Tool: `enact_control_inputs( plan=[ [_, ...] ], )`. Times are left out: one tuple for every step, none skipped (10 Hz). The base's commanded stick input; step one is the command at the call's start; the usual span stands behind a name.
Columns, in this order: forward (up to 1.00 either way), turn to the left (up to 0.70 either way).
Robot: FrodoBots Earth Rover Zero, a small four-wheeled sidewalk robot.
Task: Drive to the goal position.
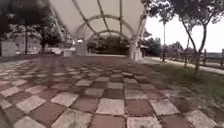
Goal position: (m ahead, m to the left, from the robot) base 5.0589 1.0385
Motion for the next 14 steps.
enact_control_inputs(
  plan=[
    [0.7,0.0],
    [0.7,0.0],
    [0.7,0.0],
    [0.7,0.0],
    [0.7,0.0],
    [0.7,0.16],
    [0.7,0.27],
    [0.7,0.13],
    [0.7,0.0],
    [0.7,0.0],
    [0.7,0.0],
    [0.7,0.0],
    [0.7,0.0],
    [0.7,0.0]
  ],
)
